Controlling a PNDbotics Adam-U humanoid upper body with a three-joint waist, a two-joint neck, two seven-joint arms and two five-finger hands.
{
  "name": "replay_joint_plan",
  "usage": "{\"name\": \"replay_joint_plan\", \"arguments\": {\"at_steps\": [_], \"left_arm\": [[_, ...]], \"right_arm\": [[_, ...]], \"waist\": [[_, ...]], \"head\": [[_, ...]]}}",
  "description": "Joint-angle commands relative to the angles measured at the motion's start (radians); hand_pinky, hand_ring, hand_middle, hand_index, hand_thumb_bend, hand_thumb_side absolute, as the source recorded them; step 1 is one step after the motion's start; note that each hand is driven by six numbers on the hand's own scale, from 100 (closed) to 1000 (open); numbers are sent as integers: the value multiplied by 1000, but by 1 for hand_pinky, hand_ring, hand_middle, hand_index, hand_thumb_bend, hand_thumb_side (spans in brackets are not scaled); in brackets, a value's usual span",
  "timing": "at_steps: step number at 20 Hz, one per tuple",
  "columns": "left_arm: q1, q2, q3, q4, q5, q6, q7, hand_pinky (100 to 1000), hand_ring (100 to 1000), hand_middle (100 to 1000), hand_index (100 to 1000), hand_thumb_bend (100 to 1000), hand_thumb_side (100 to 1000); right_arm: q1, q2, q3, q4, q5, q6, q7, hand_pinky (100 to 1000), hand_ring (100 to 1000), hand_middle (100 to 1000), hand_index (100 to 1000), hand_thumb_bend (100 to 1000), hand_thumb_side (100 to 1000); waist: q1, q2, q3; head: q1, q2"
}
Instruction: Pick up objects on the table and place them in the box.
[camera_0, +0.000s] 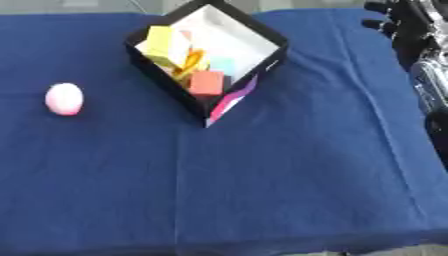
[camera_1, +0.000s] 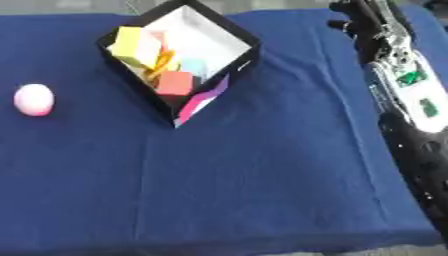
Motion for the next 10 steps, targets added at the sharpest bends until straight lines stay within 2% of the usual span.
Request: {"name": "replay_joint_plan", "arguments": {"at_steps": [1,7,10], "left_arm": [[3,73,-25,-52,68,26,-107,898,843,802,895,339,674],[40,114,-69,-110,164,34,-258,909,857,815,891,376,685],[51,120,-84,-129,178,23,-313,914,868,822,884,418,631]], "right_arm": [[-8,-39,-13,-19,-2,0,-2,826,901,819,861,136,612],[-6,-41,-13,-19,-2,0,-1,826,902,819,862,136,611],[-8,-42,-12,-21,-2,0,-1,826,902,820,862,137,610]], "waist": [[5,-38,3],[4,-38,7],[2,-38,9]], "head": [[-6,-2],[-9,-2],[-13,-2]]}}
